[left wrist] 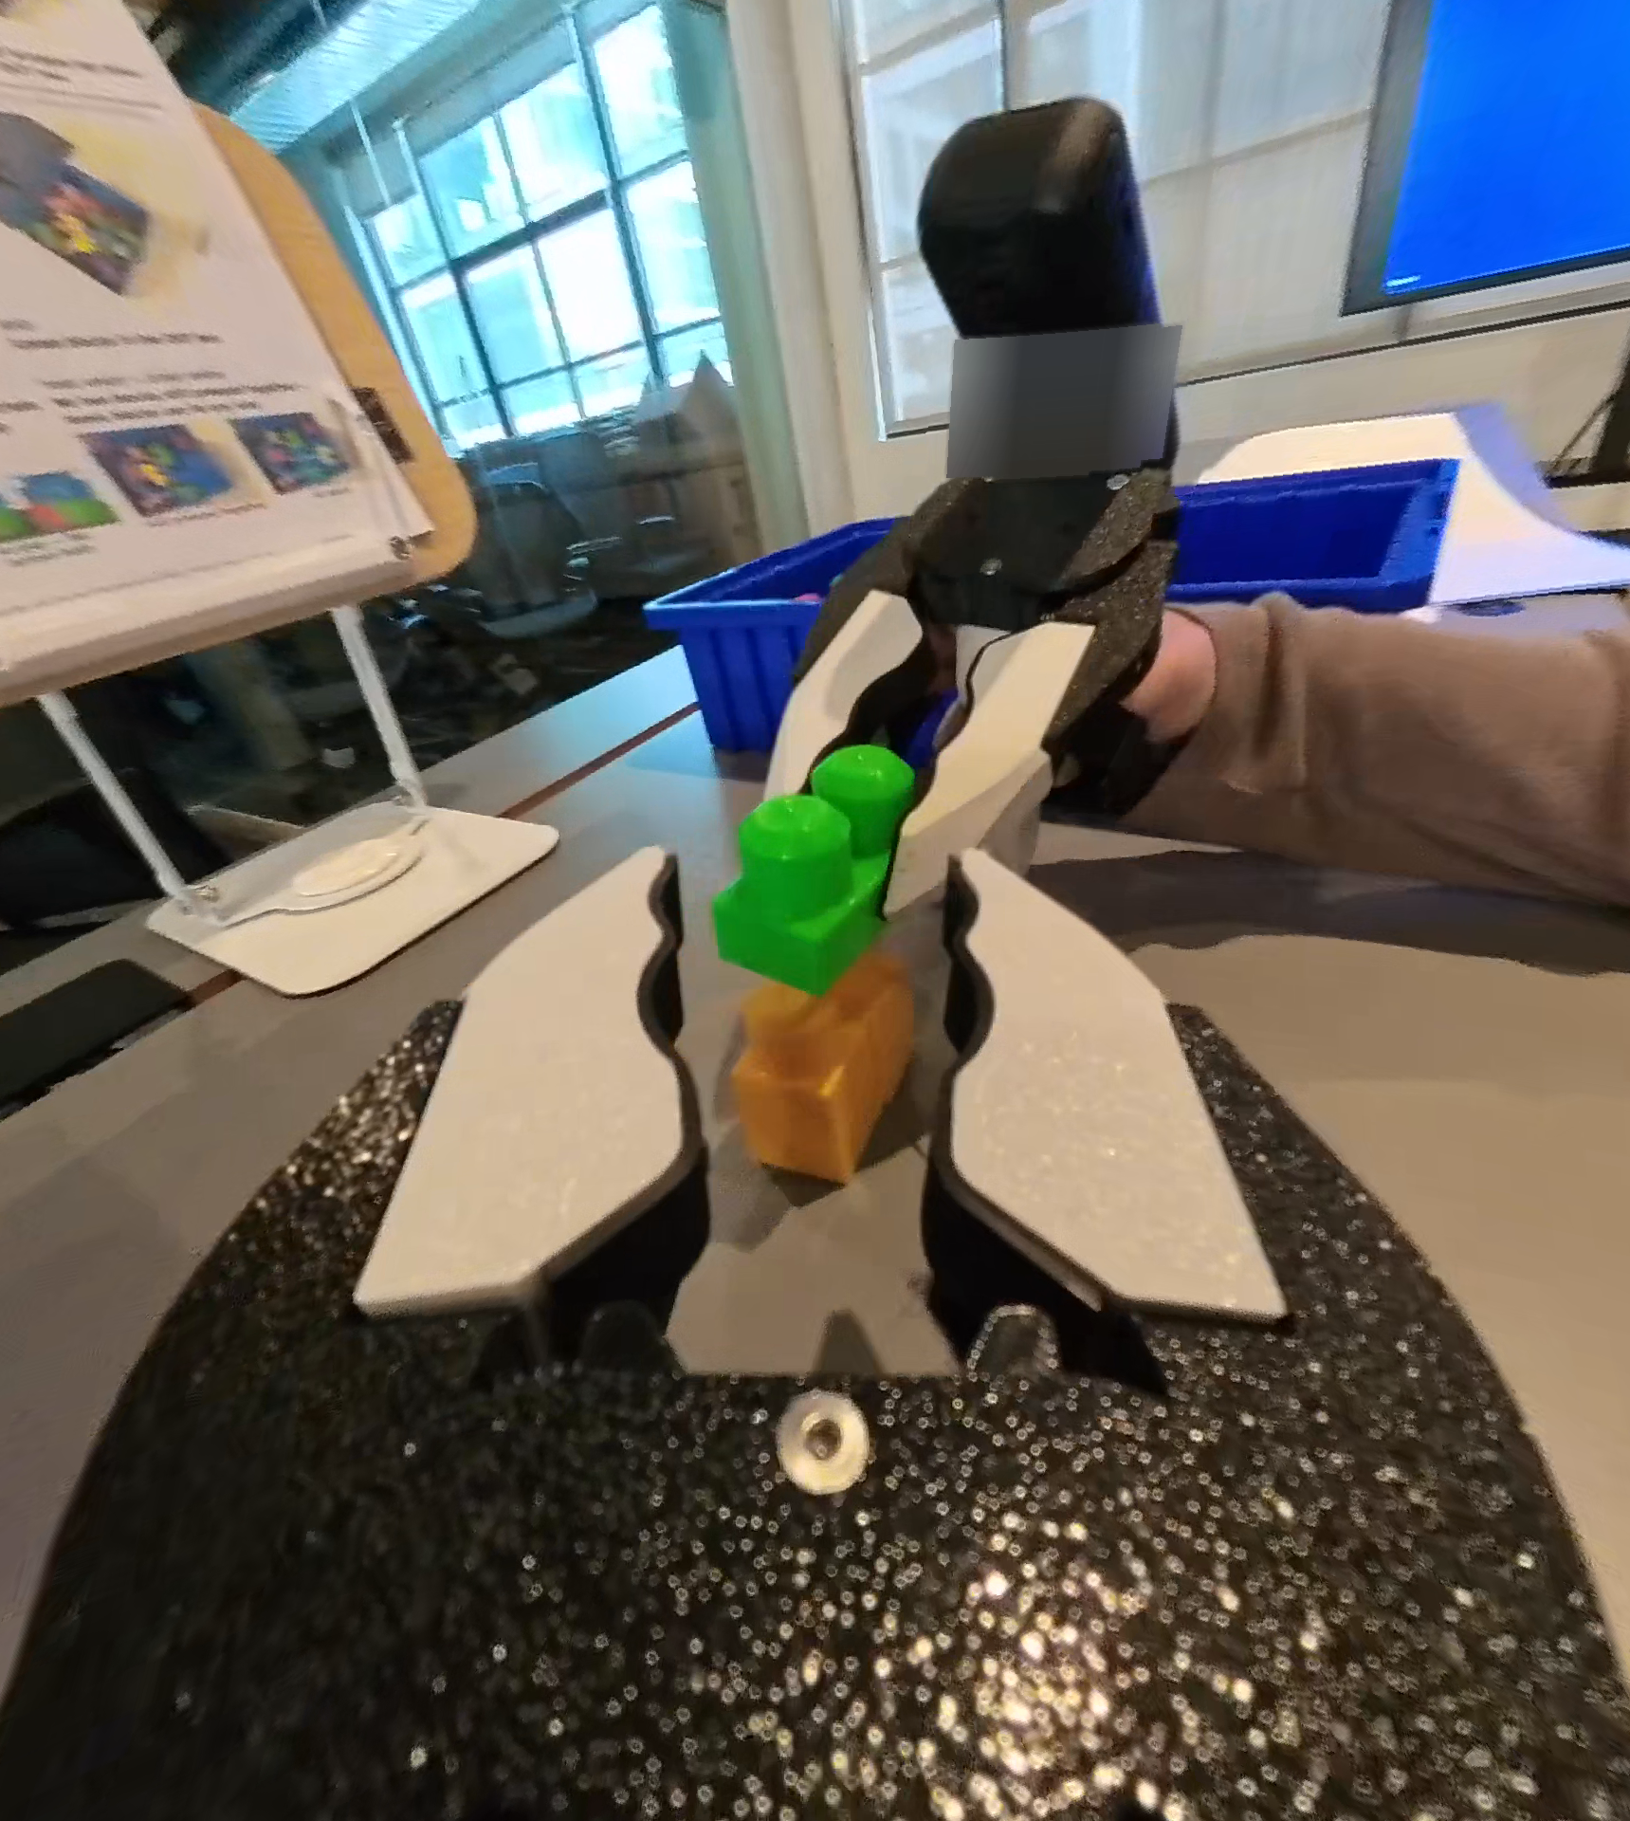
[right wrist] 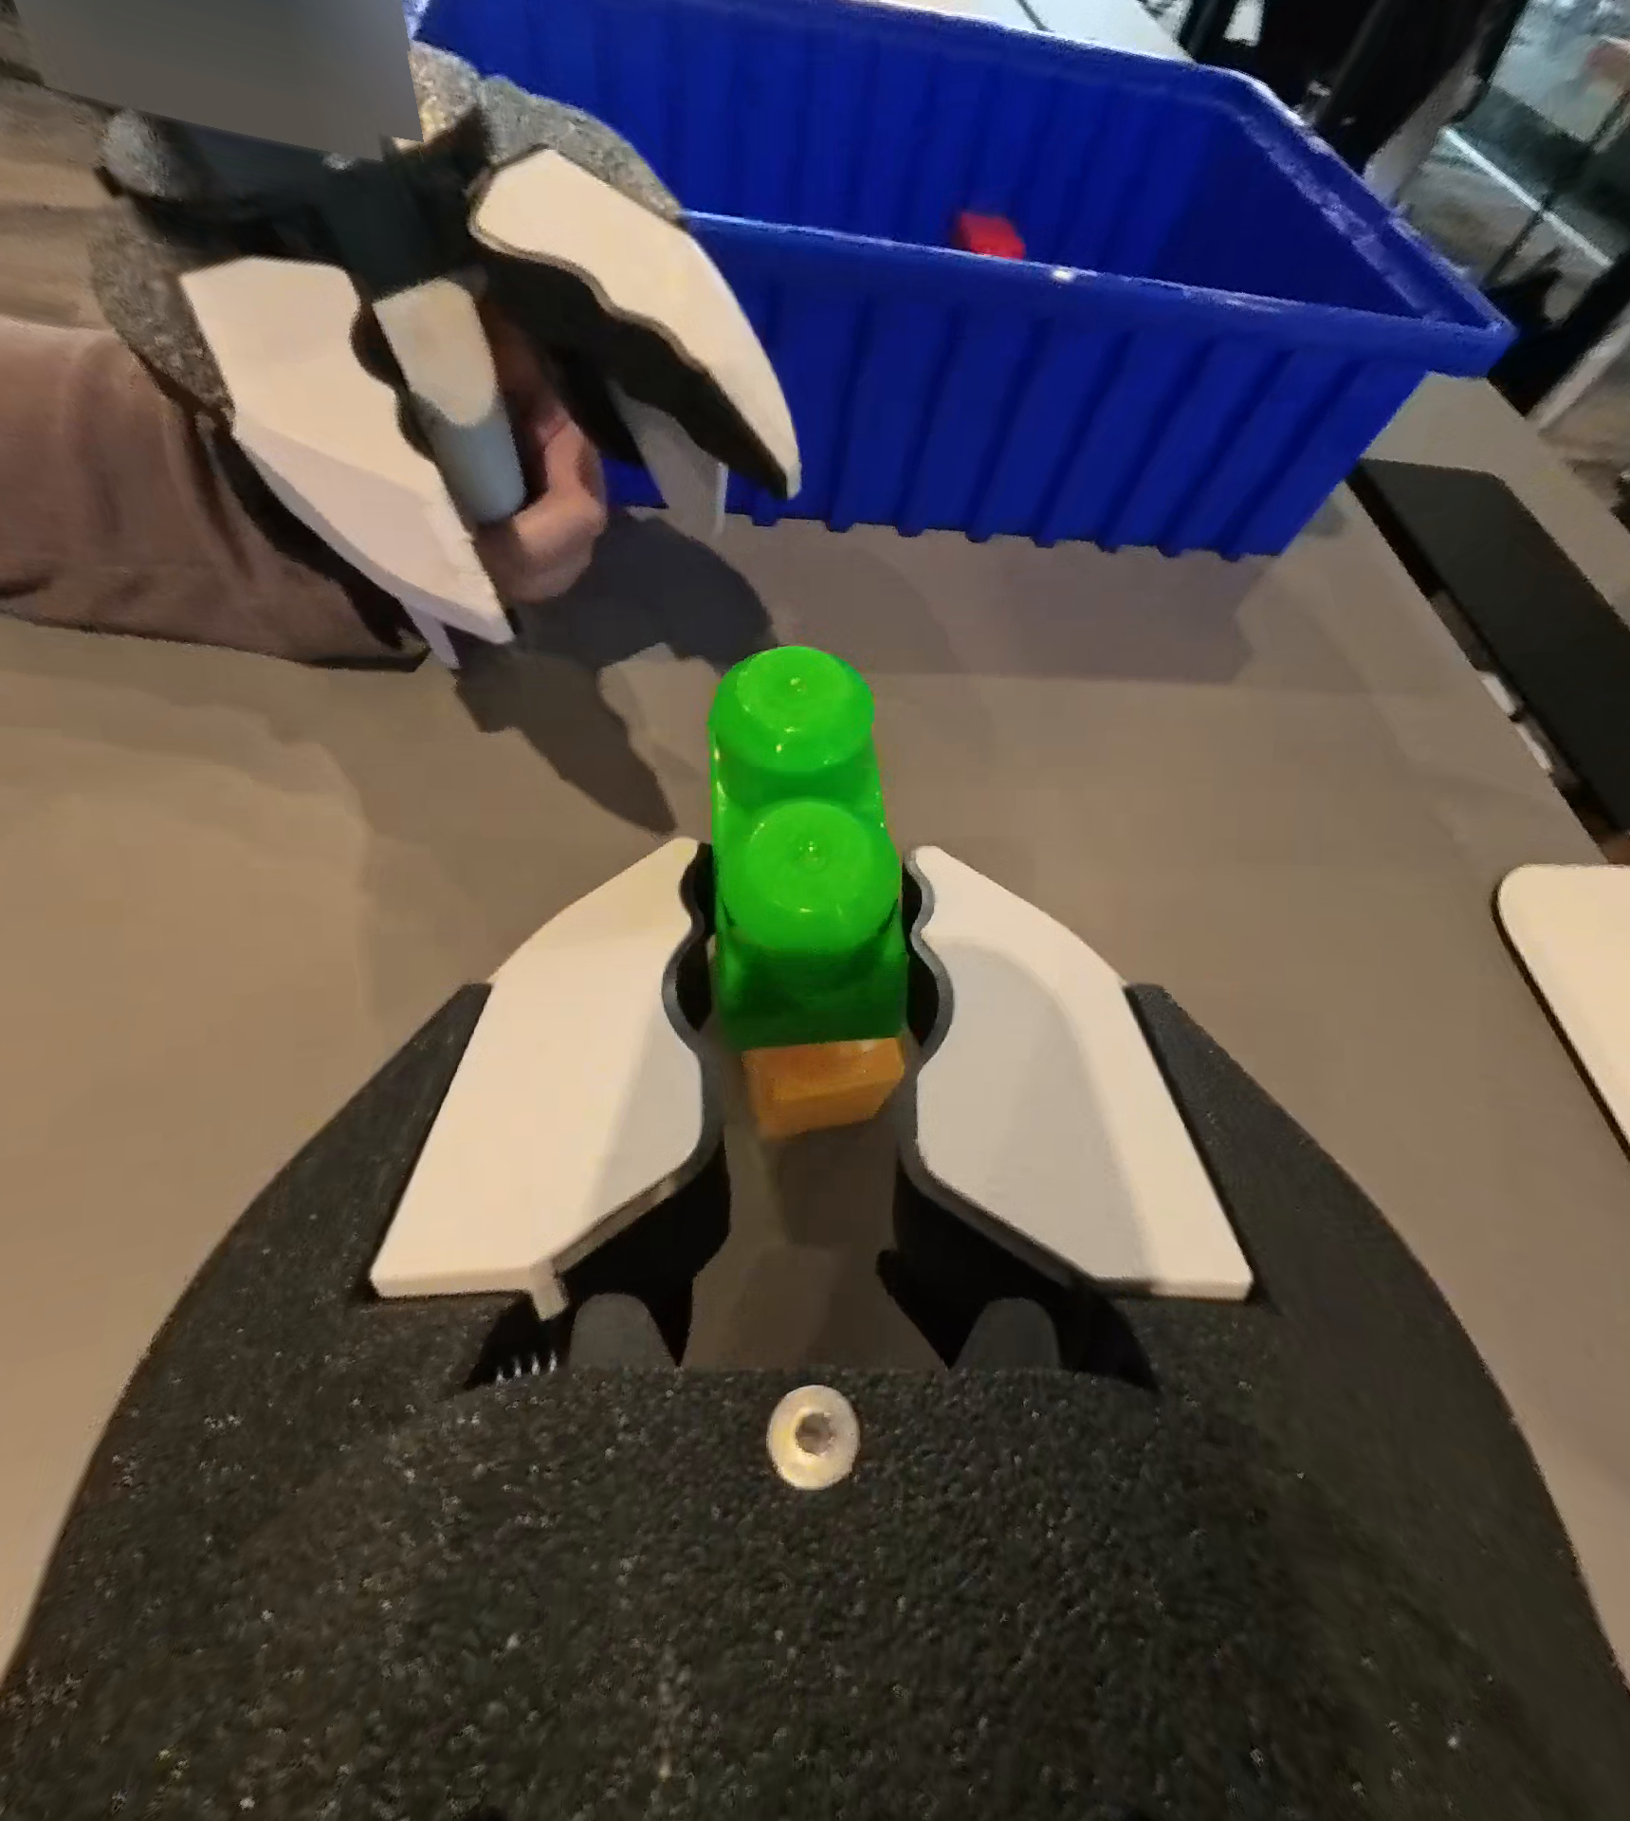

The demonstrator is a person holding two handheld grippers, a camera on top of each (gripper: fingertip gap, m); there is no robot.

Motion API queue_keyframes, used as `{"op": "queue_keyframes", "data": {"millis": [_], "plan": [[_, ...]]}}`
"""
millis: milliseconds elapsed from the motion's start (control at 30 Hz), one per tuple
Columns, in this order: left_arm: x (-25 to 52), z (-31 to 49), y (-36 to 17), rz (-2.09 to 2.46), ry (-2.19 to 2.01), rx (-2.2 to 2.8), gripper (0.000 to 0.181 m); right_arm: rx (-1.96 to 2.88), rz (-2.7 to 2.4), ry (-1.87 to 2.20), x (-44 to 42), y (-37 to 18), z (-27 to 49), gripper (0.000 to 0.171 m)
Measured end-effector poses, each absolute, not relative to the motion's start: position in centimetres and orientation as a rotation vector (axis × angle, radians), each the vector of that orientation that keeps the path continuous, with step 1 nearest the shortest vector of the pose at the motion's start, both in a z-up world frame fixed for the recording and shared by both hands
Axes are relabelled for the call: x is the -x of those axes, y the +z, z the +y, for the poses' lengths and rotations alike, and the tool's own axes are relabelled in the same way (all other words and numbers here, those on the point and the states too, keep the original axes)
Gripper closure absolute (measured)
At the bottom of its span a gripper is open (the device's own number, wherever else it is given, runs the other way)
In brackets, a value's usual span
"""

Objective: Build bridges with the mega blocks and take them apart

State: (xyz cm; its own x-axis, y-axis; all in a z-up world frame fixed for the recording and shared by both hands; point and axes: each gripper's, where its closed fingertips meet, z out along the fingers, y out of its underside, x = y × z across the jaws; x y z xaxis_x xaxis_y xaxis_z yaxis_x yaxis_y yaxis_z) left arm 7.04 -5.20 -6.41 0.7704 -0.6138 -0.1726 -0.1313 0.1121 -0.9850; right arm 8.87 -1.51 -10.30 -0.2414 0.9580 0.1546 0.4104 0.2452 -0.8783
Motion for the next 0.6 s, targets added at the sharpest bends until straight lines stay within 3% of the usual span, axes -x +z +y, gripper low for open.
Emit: {"op": "queue_keyframes", "data": {"millis": [600], "plan": [[-6.2,-4.3,-7.1,0.572,-0.418,1.502,0.134,1.201,-1.975,1.031,-8.5,-13.1,-1.0,0.135]]}}
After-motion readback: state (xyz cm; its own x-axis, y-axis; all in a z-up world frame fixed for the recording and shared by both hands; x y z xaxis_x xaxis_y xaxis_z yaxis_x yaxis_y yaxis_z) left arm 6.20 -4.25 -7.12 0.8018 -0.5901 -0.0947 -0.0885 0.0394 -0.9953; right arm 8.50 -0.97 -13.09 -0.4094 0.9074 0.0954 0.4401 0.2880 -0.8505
